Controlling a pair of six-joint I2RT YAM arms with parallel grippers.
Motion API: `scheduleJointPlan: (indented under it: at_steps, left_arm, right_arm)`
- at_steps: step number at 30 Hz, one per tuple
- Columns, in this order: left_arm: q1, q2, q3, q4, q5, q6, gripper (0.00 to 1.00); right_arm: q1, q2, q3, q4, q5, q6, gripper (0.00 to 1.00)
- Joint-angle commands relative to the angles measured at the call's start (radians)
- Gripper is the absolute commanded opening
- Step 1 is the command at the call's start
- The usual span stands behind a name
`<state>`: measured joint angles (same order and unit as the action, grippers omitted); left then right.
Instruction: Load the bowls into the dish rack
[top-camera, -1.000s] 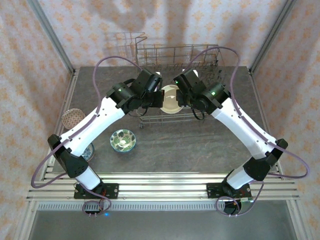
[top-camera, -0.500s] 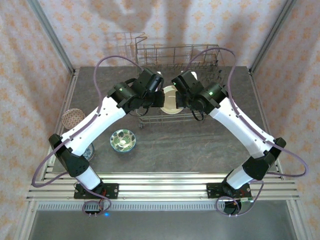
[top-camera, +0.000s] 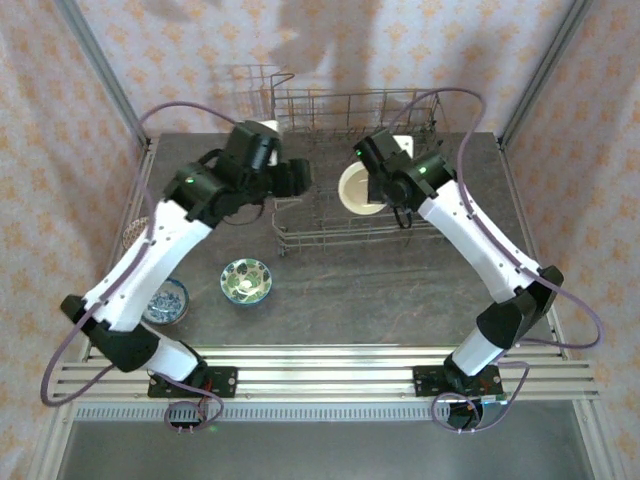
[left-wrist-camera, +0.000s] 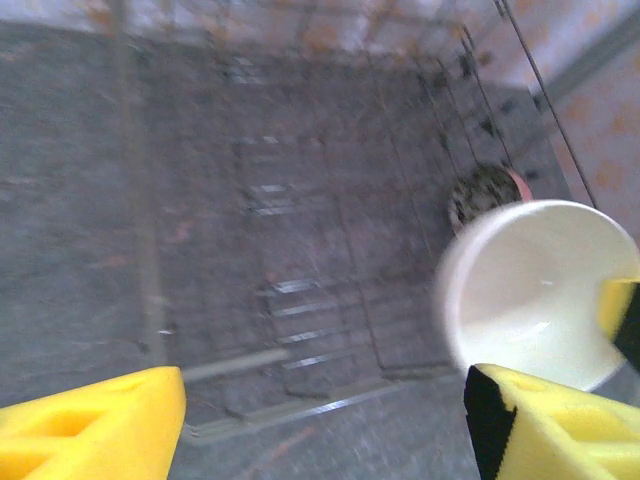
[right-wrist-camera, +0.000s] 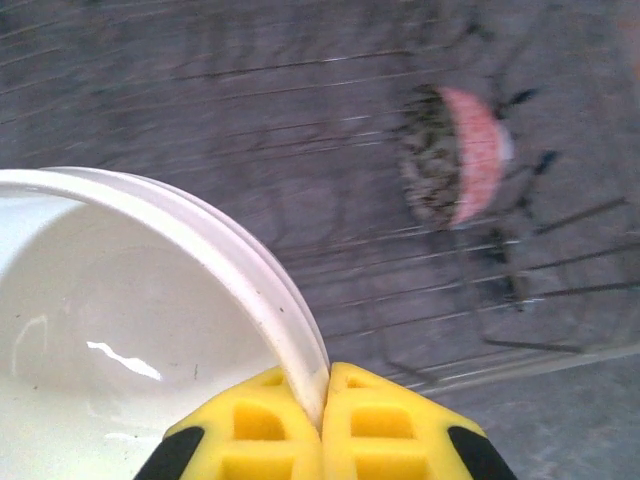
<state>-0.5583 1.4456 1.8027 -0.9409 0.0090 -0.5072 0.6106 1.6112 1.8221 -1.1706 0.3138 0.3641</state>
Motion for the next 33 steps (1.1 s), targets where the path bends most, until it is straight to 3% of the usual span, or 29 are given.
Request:
scheduleJointPlan:
  at_steps: [1, 7, 14, 26, 33]
  left_arm:
    - [0.103, -0.071, -0.075, 0.01, 0.014, 0.026, 0.76]
    - [0.285, -0.11, -0.273, 0.057, 0.161, 0.032, 0.76]
    - [0.39, -0.026, -0.4, 0.106, 0.248, 0.047, 0.76]
    - [0.412, 0.173, -0.378, 0.131, 0.309, 0.106, 0.75]
    - [0.406, 0.227, -0.37, 0.141, 0.387, 0.113, 0.74]
  right_arm:
    - [-0.057, 0.009, 0.076, -0.04, 0.177, 0.032, 0.0]
    - [-0.1, 0.138, 0.181, -0.13, 0.407, 0.045, 0.0]
    - [-0.128, 0.223, 0.227, -0.12, 0.52, 0.044, 0.0]
    - [-0.143, 0.456, 0.428, -0.26, 0.73, -0.05, 0.0]
    - [-0.143, 0.519, 0.454, -0.22, 0.789, -0.15, 0.0]
